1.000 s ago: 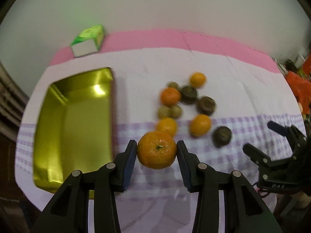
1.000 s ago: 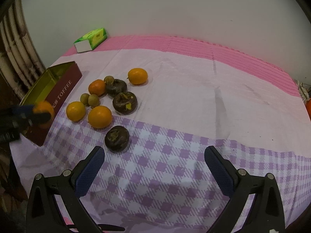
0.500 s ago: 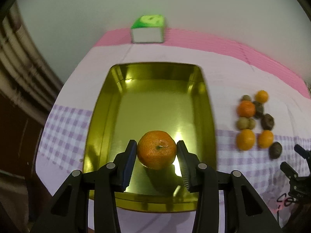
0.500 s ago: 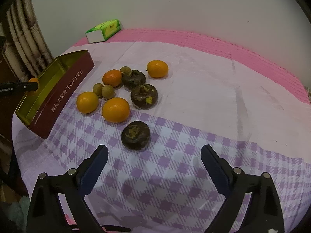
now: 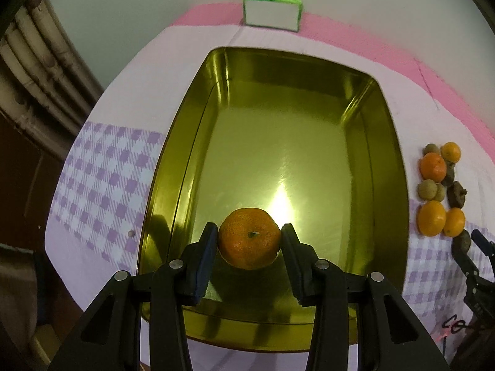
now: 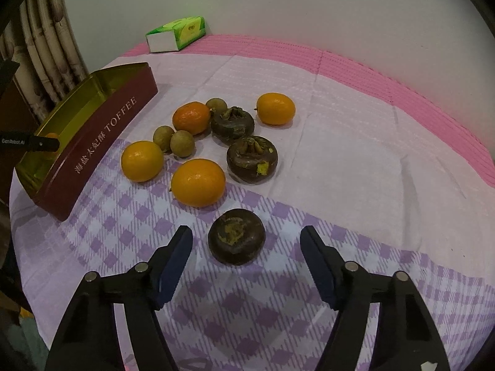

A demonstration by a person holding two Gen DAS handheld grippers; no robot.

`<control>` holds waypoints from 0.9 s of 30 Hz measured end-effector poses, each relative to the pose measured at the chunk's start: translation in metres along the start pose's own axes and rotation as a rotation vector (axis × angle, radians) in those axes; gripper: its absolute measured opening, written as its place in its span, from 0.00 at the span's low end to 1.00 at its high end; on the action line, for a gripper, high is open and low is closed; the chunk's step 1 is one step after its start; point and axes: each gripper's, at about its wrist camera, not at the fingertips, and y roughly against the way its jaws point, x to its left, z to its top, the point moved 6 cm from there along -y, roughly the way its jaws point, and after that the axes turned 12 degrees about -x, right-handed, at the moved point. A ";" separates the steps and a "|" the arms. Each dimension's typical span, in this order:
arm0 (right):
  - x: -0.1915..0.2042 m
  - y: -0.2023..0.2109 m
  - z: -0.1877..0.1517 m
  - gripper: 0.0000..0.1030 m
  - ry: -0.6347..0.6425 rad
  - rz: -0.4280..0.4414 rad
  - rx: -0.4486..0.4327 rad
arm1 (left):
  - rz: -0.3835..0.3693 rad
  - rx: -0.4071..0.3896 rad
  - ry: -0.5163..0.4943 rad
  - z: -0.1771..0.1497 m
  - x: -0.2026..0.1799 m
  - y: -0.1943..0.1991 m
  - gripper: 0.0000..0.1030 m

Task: Organize fruits
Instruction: 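Carry the orange into the tin with the left gripper while the right grasps a dark fruit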

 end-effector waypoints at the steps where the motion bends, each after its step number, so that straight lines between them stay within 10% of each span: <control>1: 0.000 -0.001 0.000 0.60 -0.003 0.003 0.004 | 0.003 0.007 0.003 0.000 0.001 -0.002 0.42; 27: 0.001 -0.004 0.000 0.34 -0.039 0.016 0.019 | 0.010 0.018 0.007 -0.002 0.003 -0.002 0.43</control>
